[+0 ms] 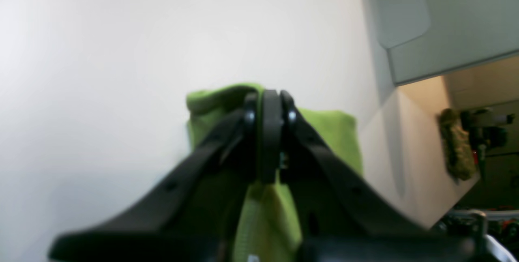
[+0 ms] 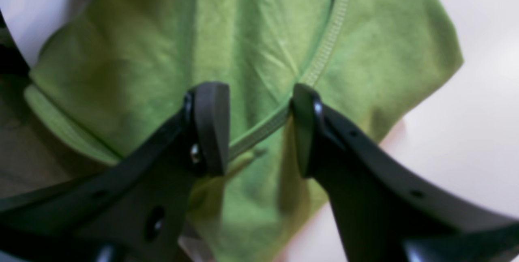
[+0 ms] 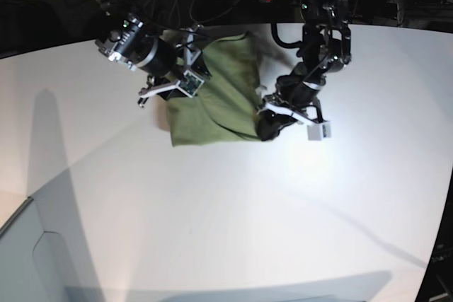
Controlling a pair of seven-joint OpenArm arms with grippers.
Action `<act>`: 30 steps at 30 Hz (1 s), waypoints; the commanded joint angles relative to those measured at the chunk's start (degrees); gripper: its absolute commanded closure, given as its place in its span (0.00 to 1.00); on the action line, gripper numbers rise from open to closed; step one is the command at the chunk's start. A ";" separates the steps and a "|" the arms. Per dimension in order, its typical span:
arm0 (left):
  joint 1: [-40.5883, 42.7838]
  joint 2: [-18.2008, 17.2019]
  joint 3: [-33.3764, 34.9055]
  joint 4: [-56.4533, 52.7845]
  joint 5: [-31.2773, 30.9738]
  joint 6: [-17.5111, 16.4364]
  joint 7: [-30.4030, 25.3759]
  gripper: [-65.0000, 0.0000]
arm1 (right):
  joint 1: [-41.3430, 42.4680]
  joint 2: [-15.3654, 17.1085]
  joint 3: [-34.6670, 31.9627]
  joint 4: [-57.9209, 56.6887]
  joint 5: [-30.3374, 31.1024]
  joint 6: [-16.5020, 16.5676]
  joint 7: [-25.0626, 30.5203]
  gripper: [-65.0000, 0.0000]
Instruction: Fold the T-shirt properly
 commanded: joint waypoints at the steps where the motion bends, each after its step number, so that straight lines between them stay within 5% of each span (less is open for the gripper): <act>1: -0.73 -0.09 -0.07 -0.33 -0.64 -0.47 -0.92 1.00 | 0.32 -0.16 0.03 0.77 0.76 0.19 1.26 0.63; 8: -2.58 -0.09 -0.07 -6.13 -1.16 -0.38 -0.30 1.00 | 0.32 -0.16 0.03 0.77 0.76 0.19 1.26 0.63; 16: -0.56 -0.09 -0.07 -1.38 -1.25 -0.38 -0.30 0.49 | 0.41 -0.08 0.38 2.27 0.76 0.19 1.26 0.63; 21: 2.08 -2.46 -2.09 5.21 -1.25 -0.38 -0.30 0.49 | 1.55 -0.78 4.69 5.43 1.03 0.19 1.35 0.68; 25: 4.45 -2.73 -8.86 6.53 -1.25 -0.56 -0.30 0.49 | 6.03 -1.48 6.98 4.38 1.03 0.19 1.26 0.98; 30: 7.35 -2.73 -15.37 6.44 -1.25 -0.73 -0.22 0.49 | 12.10 -2.80 6.89 -2.04 1.38 0.28 1.35 1.00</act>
